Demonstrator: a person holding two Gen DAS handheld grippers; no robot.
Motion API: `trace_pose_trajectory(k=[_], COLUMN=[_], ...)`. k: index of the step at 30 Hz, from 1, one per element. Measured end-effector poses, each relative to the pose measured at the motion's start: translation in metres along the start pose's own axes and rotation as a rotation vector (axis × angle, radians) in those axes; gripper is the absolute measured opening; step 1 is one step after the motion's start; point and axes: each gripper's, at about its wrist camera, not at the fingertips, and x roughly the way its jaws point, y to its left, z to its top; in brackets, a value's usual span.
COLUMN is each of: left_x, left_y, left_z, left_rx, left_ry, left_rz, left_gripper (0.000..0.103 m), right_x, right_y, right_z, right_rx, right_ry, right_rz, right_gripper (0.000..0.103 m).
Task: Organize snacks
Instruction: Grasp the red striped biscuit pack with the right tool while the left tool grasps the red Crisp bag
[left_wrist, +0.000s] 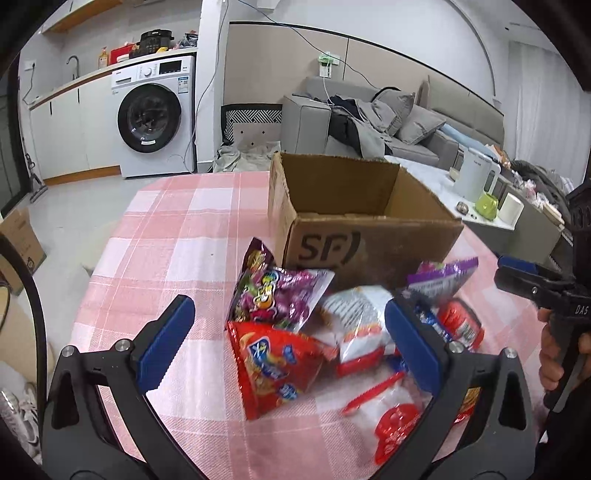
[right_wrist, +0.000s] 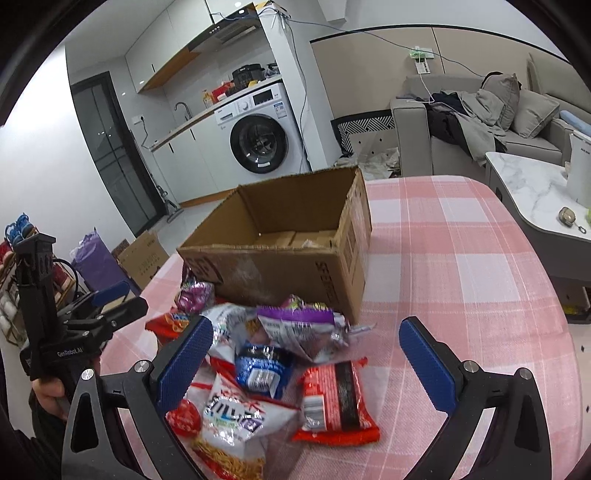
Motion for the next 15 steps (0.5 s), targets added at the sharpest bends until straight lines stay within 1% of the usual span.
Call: trace_pose_trajectory(k=[2,8,13,15], left_x=[0.000,0.009,0.020,0.024], left_y=[-0.001,-0.006,-0.002,-0.001], left_z=[-0.005,-0.003,-0.007,-0.009], left_rx=[0.010,0.027,0.013,0.010], left_ry=[0.007,0.023,0.053,0.059], left_rz=[0.010,0.016,0.016,0.025], left_gripper=[0.102,0.102,0.102,0.102], right_x=[0.000,0.004,0.009,0.014], right_y=[-0.001,-0.005,-0.015,-0.019], right_z=[-0.005,-0.009,-0.011,-0.013], right_rx=[-0.005,-0.031,-0.021,-0.028], right_ry=[0.004,0.036,0.073,0.102], right_rz=[0.000,-0.029,-0.057,-0.077], right_gripper=[0.103,0.103,0.103,0.103])
